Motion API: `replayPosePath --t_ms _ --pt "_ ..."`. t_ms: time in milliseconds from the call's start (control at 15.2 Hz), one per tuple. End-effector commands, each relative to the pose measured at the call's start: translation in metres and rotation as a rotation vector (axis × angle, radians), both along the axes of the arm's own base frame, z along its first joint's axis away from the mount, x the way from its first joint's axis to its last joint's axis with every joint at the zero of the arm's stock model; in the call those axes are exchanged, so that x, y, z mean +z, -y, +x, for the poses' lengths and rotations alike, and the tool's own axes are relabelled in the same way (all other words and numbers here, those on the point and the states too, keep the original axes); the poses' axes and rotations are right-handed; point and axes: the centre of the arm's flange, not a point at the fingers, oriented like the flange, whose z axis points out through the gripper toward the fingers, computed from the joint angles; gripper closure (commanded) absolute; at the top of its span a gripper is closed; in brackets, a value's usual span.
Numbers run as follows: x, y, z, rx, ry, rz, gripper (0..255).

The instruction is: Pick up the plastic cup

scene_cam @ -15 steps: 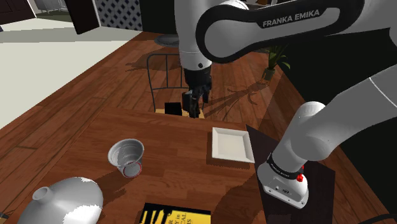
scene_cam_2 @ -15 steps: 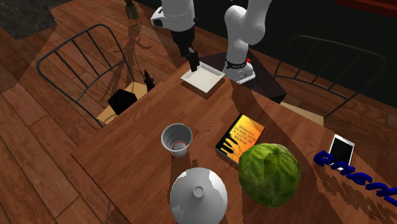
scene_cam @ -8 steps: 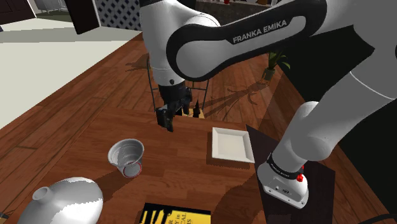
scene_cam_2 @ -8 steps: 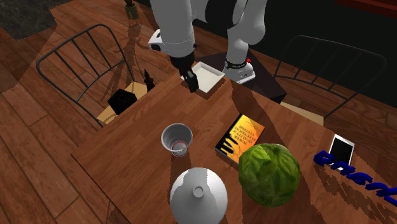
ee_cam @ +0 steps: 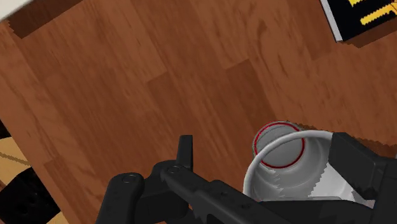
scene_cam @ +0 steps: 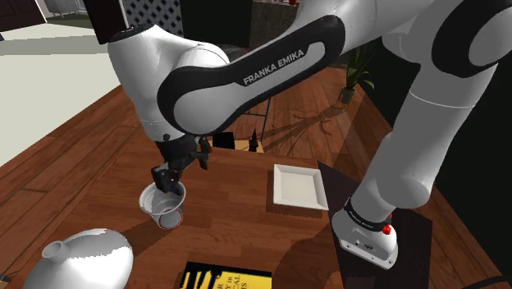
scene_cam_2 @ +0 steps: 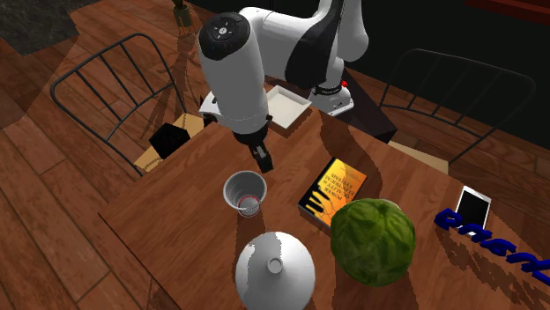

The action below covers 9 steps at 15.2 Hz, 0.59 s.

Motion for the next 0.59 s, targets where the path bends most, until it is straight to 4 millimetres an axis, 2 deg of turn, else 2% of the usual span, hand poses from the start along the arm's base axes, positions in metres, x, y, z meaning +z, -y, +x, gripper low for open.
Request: replayPosePath --t_ms 0,462,528 --pt "-0.009 -0.021 0.008 -0.005 0.005 -0.004 0" --pt "-0.043 -0.101 0.04 -0.016 0.02 -0.018 0" --pt "-0.045 -0.106 0.042 -0.017 0.021 -0.019 0"
